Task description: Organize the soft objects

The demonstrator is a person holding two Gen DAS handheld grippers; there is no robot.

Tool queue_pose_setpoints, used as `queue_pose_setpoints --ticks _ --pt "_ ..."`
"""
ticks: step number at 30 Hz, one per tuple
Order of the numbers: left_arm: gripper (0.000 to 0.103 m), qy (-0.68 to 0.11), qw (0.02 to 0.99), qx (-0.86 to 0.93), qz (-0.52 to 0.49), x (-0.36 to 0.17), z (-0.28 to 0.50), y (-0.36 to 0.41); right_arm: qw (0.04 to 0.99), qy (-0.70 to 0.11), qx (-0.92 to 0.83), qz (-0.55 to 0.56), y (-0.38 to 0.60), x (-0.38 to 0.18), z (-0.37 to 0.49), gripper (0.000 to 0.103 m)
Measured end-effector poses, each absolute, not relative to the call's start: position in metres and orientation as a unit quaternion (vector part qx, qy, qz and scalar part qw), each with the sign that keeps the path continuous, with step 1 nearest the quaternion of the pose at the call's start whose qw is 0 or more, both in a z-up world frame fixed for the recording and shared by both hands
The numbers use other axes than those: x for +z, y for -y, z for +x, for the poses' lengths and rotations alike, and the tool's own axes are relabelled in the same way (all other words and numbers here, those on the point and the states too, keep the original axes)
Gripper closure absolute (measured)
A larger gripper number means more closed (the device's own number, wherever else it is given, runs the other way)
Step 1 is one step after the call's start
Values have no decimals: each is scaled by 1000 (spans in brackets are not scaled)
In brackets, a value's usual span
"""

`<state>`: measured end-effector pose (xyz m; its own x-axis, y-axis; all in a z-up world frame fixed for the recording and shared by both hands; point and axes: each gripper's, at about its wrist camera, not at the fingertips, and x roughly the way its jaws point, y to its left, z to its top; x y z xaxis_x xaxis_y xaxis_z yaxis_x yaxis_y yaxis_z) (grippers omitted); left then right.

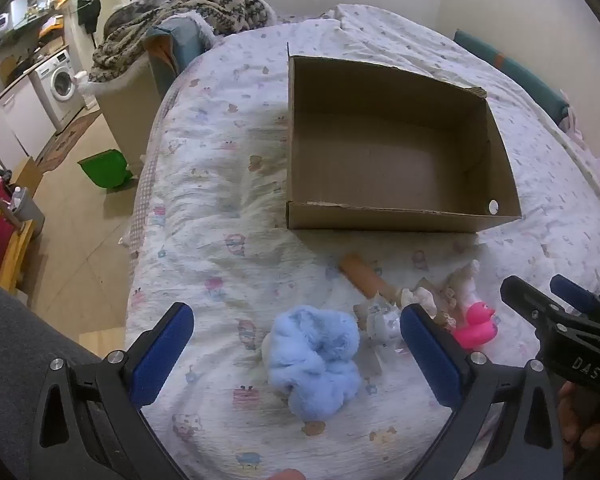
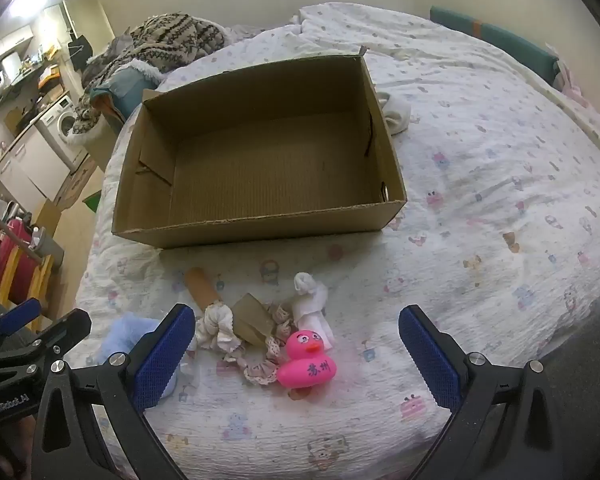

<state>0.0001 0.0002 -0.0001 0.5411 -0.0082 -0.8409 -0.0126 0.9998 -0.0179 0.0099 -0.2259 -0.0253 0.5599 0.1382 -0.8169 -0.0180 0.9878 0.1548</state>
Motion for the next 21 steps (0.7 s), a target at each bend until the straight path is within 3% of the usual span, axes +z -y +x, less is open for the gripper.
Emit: queue_pose_setpoints --ticks 21 --pt "0 -479 878 -4 -11 -4 0 6 881 -467 42 60 224 -26 11 0"
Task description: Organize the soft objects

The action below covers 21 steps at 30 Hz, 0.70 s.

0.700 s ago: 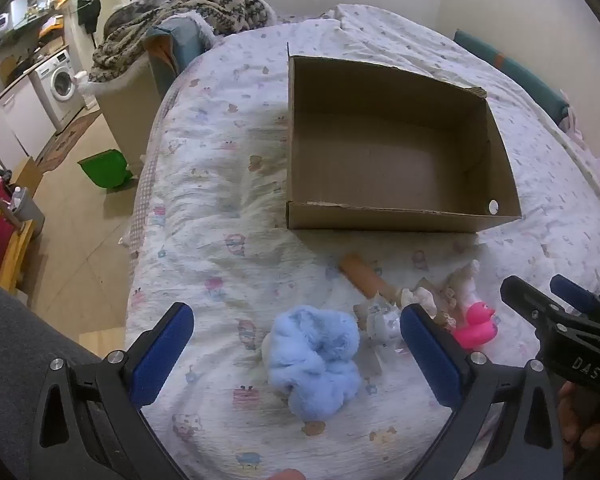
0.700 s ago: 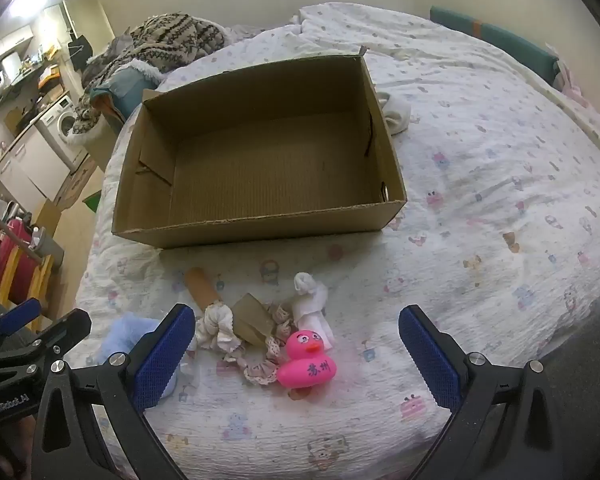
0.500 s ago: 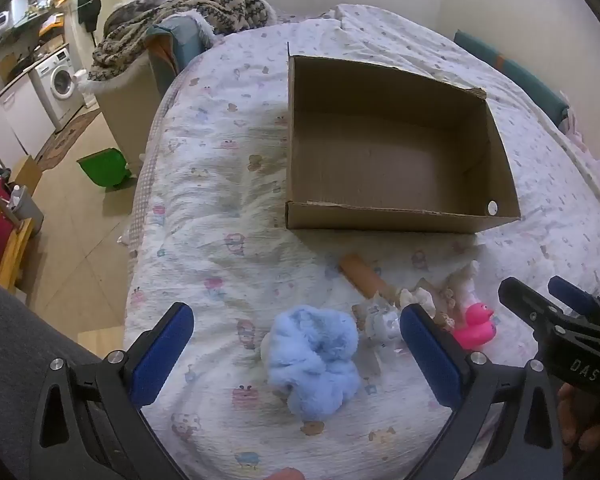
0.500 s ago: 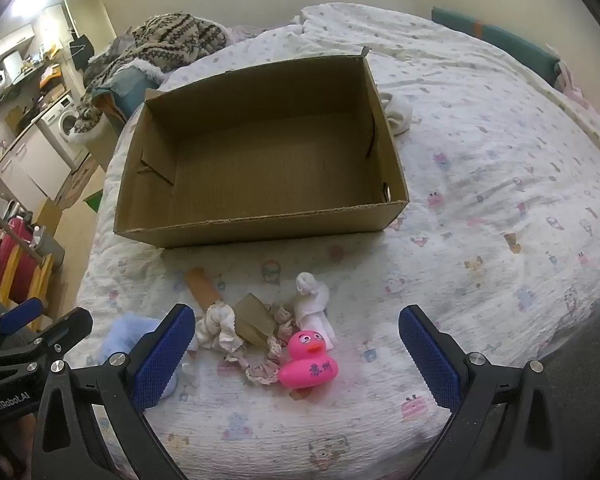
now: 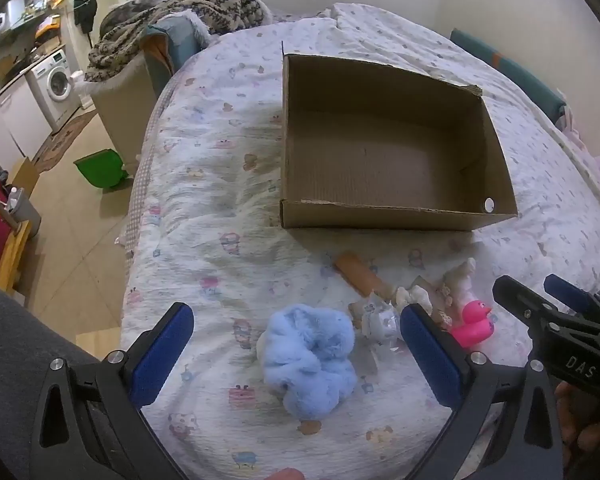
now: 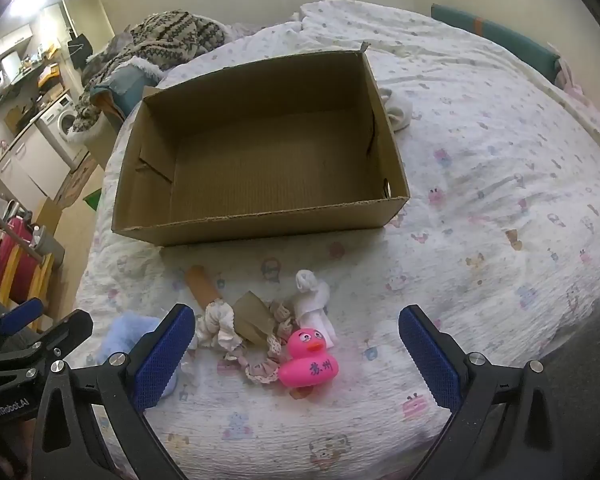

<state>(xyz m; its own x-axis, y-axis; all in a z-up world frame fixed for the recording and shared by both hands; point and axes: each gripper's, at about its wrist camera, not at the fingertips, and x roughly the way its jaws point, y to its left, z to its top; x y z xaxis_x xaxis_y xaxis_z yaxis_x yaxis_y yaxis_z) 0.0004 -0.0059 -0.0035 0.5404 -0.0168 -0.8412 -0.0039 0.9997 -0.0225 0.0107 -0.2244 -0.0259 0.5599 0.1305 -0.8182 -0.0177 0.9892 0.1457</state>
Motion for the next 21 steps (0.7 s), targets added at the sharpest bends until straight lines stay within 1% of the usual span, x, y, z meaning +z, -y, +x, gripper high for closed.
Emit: queue_pose_setpoints --ticks 8,21 --pt "0 -481 877 -6 -12 -1 -1 4 879 -470 41 65 224 -33 10 0" --pt "0 -482 876 -5 -13 -2 -1 4 878 -473 41 68 225 -30 11 0"
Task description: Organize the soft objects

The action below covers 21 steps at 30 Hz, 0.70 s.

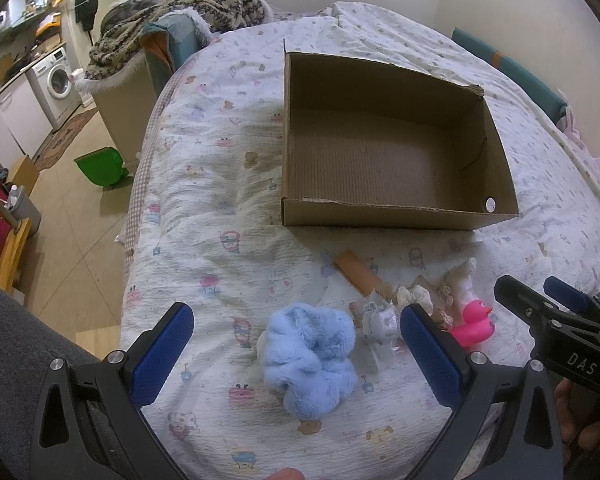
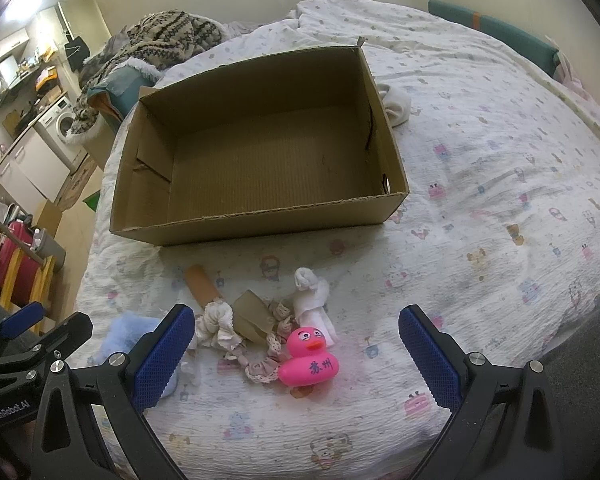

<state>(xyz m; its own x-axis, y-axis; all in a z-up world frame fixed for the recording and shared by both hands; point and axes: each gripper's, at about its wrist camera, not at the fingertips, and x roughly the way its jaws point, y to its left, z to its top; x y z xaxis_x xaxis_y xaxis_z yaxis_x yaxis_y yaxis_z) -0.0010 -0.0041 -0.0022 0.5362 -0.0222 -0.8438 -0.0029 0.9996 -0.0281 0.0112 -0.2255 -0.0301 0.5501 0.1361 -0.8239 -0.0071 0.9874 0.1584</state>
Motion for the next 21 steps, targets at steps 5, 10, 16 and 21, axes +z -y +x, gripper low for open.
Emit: queue_pose_setpoints --ticks 5,10,16,21 --pt "0 -481 876 -6 -13 -2 -1 4 877 -473 41 70 226 -31 11 0" --pt "0 -482 876 -6 -14 -3 -1 4 877 -473 41 71 226 -30 12 0" --pt "0 -484 875 -8 -16 -3 0 4 877 -473 41 71 226 -30 12 0" --pt "0 -484 875 -7 -15 -3 0 4 878 -472 41 72 227 -30 12 0"
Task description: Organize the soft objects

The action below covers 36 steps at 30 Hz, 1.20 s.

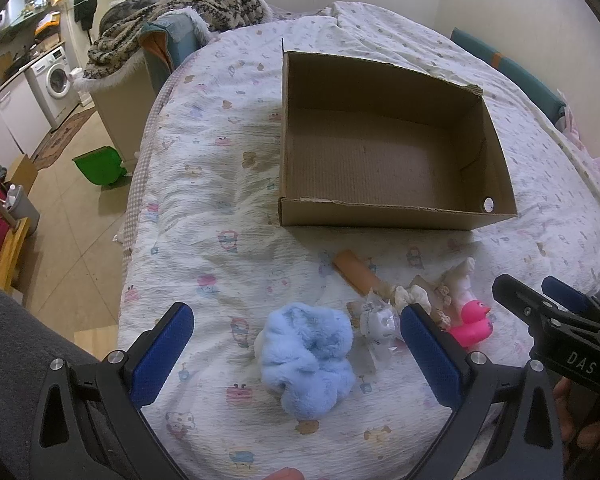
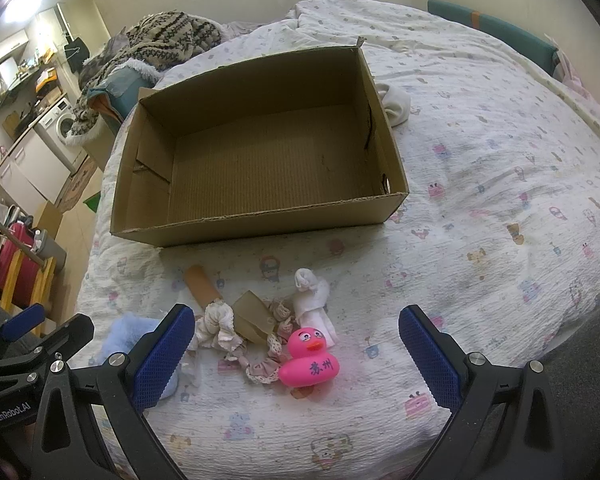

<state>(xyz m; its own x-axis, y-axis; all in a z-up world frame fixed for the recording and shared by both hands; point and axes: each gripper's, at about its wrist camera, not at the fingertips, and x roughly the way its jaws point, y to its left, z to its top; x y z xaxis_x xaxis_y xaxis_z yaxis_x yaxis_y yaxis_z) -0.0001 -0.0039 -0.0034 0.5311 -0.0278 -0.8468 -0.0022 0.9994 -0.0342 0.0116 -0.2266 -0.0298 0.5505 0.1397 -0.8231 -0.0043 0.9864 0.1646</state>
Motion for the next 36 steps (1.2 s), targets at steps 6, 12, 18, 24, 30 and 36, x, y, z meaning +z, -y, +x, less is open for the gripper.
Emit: queue_pose_setpoints --ticks 6,12,18,24,30,36 --pt "0 -484 875 -7 -15 -4 0 4 877 -473 42 72 226 -30 11 0" --pt "0 -484 875 -7 -17 -4 0 3 877 -472 43 74 226 -28 11 0" --pt "0 -485 874 -9 -22 -6 1 0 876 -476 42 72 226 -28 12 0" --pt "0 -491 871 -8 -24 -7 3 0 875 -477 42 71 225 -28 12 0" --pt "0 -507 861 -8 -28 -14 6 -2 874 -478 42 72 224 -28 12 0" --pt "0 -585 810 -31 -26 -50 14 6 874 -479 41 71 225 -29 12 0"
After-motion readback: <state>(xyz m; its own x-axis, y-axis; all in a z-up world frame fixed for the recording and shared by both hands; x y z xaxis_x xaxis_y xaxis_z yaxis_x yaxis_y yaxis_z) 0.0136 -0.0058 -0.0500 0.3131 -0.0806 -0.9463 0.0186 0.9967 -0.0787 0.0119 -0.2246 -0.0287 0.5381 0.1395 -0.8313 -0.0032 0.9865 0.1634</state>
